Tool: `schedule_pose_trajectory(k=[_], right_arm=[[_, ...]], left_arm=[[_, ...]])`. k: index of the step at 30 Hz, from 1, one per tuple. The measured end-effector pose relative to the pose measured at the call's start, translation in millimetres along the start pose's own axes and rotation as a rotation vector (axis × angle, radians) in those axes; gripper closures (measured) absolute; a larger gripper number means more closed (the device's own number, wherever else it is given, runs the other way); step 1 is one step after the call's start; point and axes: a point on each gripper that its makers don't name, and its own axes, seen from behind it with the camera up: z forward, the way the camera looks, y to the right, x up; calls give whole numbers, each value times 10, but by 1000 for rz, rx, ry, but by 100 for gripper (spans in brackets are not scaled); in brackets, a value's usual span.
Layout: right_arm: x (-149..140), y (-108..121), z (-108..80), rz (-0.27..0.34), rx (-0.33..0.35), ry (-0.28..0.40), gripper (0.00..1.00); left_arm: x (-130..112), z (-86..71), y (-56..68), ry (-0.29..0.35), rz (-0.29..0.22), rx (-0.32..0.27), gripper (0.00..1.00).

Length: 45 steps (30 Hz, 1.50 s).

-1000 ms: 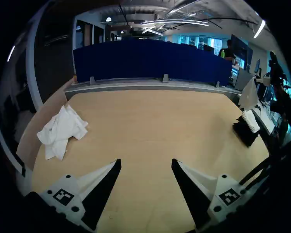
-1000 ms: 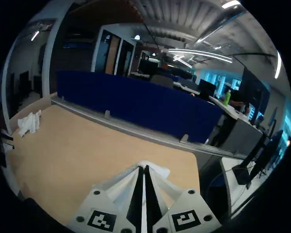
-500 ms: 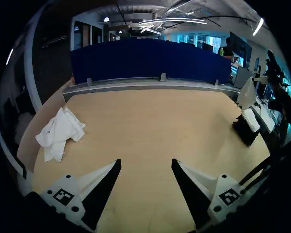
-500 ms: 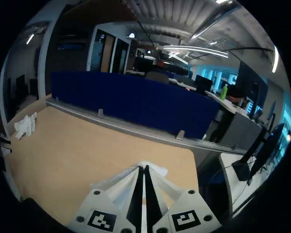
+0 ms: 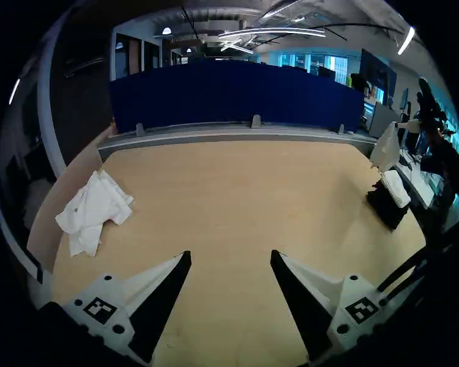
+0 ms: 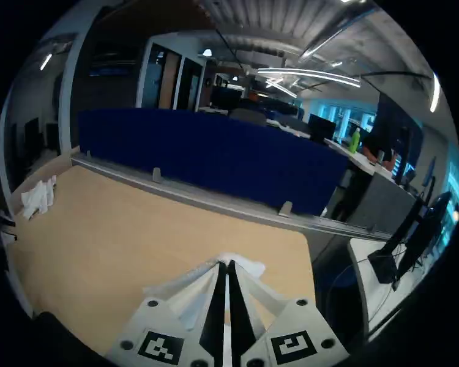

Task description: Fold towel

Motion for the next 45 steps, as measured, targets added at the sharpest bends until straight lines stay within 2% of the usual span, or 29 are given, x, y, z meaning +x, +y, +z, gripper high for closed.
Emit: schedule_pose_trajectory(k=[9, 18, 32, 39, 45], right_arm=[[-310, 140, -120, 12, -29, -38, 97], [-795, 332, -361, 66, -78, -74, 97], [-1600, 511, -674, 206, -136, -127, 97], [-1972, 543, -760, 274, -154, -159, 97], [-2226, 599, -760, 326, -171, -188, 97]], left_arm=[[-24, 10, 51, -5, 8, -8, 4], [-19, 32, 113, -10, 21, -19, 4], [-1, 52, 197, -14, 52, -28, 4], [6, 34, 202, -14, 58, -22, 4], [25, 21, 219, -14, 61, -20, 4]])
